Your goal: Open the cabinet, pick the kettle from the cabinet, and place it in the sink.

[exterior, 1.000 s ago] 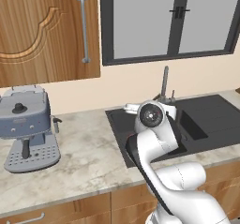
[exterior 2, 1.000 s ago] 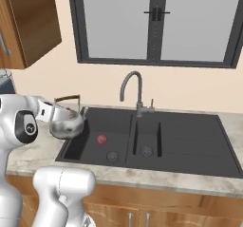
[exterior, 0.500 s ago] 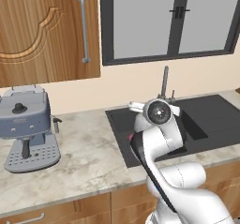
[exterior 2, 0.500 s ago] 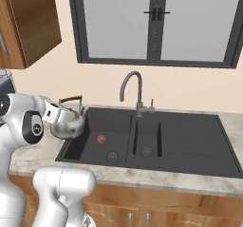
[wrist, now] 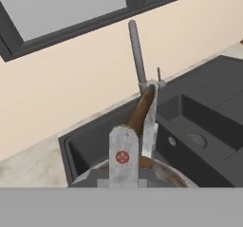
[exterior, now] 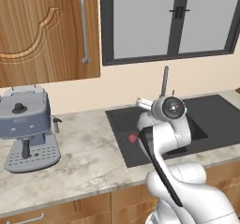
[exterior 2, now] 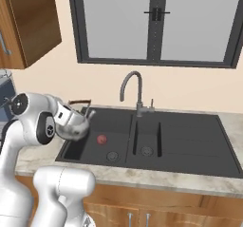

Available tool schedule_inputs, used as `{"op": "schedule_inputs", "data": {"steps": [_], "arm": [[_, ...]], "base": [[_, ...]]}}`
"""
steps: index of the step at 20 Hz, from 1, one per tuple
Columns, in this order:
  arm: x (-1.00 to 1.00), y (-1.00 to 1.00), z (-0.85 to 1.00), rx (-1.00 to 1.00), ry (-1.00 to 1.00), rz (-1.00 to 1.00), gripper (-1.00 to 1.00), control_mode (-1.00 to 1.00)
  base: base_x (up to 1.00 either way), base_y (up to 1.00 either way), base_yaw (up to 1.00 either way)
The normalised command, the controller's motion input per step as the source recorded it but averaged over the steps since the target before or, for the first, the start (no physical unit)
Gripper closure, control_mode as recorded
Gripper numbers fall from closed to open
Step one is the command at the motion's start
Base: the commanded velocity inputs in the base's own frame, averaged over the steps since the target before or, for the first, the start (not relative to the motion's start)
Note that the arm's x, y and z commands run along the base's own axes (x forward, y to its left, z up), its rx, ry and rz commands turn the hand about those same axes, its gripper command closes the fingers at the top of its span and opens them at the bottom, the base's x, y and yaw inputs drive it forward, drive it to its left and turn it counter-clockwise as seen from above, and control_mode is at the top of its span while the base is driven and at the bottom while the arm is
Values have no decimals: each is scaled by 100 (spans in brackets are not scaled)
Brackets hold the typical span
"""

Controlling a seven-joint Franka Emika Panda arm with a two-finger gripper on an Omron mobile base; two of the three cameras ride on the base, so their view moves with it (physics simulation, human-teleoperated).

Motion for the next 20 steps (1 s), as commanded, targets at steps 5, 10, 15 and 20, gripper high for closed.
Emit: {"op": "schedule_inputs", "data": {"steps": [5, 10, 15, 20], "arm": [[11, -14, -17, -1, -1, 0, 100, -100], [18, -13, -16, -8, 0, 0, 100, -100], [24, -2, -19, -13, 0, 1, 100, -100], [26, 1, -20, -17, 14, 0, 100, -100]], "base": [[0, 0, 0], [0, 0, 0], [0, 0, 0], [0, 0, 0]]}}
